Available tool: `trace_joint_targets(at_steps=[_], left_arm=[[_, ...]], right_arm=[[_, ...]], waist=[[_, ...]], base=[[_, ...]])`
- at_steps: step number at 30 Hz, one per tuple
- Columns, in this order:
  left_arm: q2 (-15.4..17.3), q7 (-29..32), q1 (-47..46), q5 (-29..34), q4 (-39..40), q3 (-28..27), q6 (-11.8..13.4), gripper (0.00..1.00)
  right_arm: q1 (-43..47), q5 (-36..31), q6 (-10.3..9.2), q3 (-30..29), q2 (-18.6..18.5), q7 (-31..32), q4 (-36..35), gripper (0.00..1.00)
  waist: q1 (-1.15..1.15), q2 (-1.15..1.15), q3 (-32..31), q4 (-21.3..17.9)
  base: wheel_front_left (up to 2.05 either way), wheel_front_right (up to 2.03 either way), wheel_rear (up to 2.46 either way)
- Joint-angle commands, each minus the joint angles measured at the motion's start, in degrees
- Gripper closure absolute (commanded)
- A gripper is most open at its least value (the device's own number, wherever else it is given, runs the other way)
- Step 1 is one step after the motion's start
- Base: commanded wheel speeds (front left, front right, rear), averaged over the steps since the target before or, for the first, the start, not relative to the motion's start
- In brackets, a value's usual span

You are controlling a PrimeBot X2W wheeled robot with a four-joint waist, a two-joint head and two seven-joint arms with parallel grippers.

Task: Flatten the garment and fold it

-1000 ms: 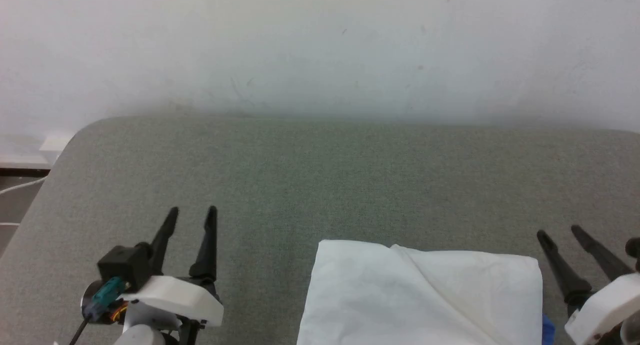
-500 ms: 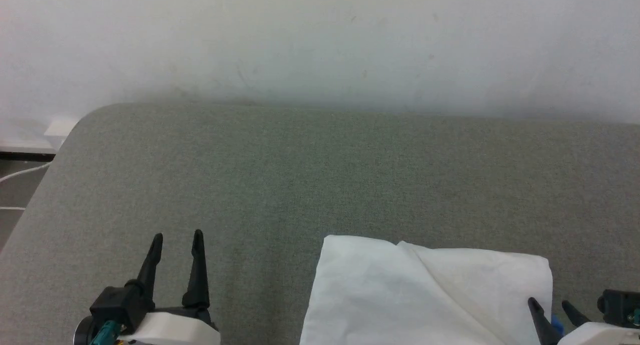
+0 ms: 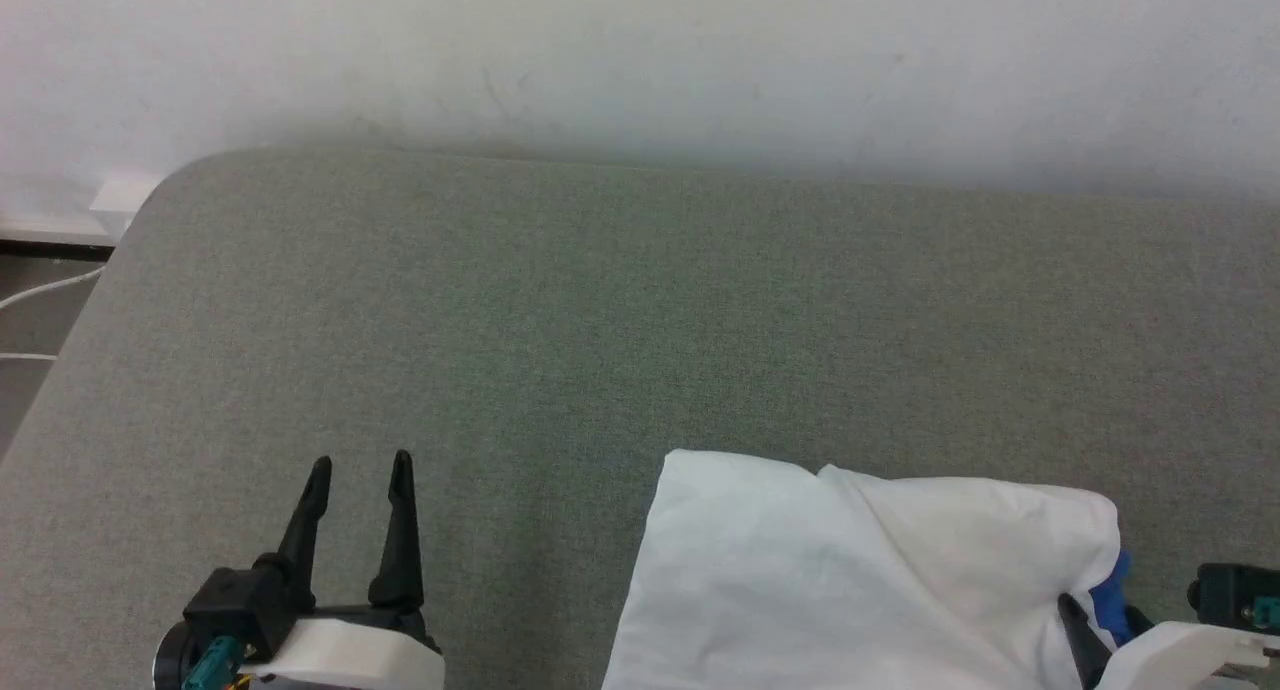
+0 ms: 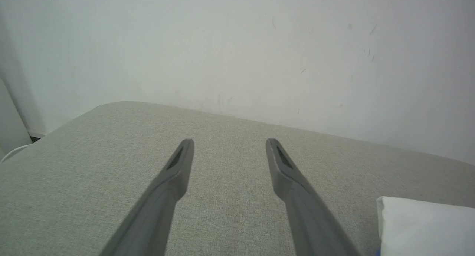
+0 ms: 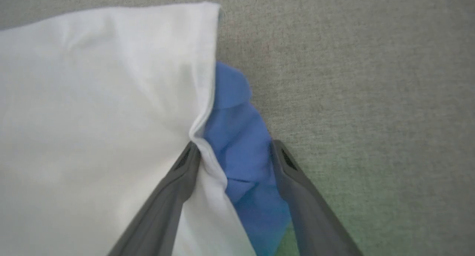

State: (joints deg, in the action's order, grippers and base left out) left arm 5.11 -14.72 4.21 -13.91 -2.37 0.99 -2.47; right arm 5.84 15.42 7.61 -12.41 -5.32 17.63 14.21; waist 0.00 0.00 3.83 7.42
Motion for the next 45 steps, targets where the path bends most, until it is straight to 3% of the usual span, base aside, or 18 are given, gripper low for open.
trace_joint_targets(at_steps=[1,4,5,6,13,20,26,30,39,45], left_arm=[[-0.55,-0.28,-1.29,0.65,-0.05,-0.77,-0.53,0.00],[-1.05,-0.28,-1.94,1.33,-0.48,-1.27,-1.26,0.00],[-1.19,-0.28,-2.12,1.51,-0.64,-1.44,-1.46,0.00],[-1.31,-0.28,-2.27,1.65,-0.82,-1.62,-1.64,0.00],[-1.82,-0.28,-2.75,2.35,-2.04,-2.36,-2.50,0.00],[-2.06,-0.28,-1.92,2.74,-2.86,-2.84,-3.23,0.00],[-2.16,-0.28,-1.12,2.82,-3.60,-2.59,-3.66,0.00],[-2.19,-0.28,-0.29,2.65,-3.92,-2.64,-3.86,0.00],[-2.22,-0.28,0.99,1.50,-4.16,-2.61,-3.98,0.00],[-2.23,-0.28,0.74,0.47,-4.01,-1.99,-3.72,0.00]], right_arm=[[-0.53,-0.47,-0.12,0.55,0.62,1.11,2.51,0.00],[-0.85,1.22,-0.12,3.14,1.07,2.48,4.70,0.00],[-0.85,2.23,-0.12,4.07,1.23,2.81,5.18,0.41],[-0.84,3.11,-0.12,4.88,1.35,2.84,5.42,1.00],[-0.94,5.57,-0.12,5.83,0.69,0.03,4.74,1.00],[-2.10,4.40,-0.12,-2.23,-2.98,-4.02,3.59,1.00],[-1.48,2.15,-0.12,-6.99,-6.59,-3.13,2.88,1.00],[0.54,3.30,-0.12,-4.65,-6.81,-0.34,-2.20,1.00],[6.23,8.78,-0.12,3.25,-6.37,11.20,-21.36,1.00],[5.99,12.62,-0.12,8.74,-3.37,17.07,-29.33,1.00]], waist=[[0.00,0.00,1.77,0.28],[0.00,0.00,2.71,0.40],[0.00,0.00,2.89,0.40],[0.00,0.00,3.02,0.36],[0.00,0.00,2.29,-0.51],[0.00,0.00,-0.19,-1.60],[0.00,0.00,-2.09,-1.80],[0.00,0.00,-3.37,-1.89],[0.00,0.00,-5.18,-1.61],[0.00,0.00,-4.88,-0.32]], base=[[0.00,0.00,0.00],[0.00,0.00,0.00],[0.00,0.00,0.00],[0.00,0.00,0.00],[0.00,0.00,0.00],[0.00,0.00,0.00],[0.00,0.00,0.00],[0.00,0.00,0.00],[0.00,0.00,0.00],[0.00,0.00,0.00]])
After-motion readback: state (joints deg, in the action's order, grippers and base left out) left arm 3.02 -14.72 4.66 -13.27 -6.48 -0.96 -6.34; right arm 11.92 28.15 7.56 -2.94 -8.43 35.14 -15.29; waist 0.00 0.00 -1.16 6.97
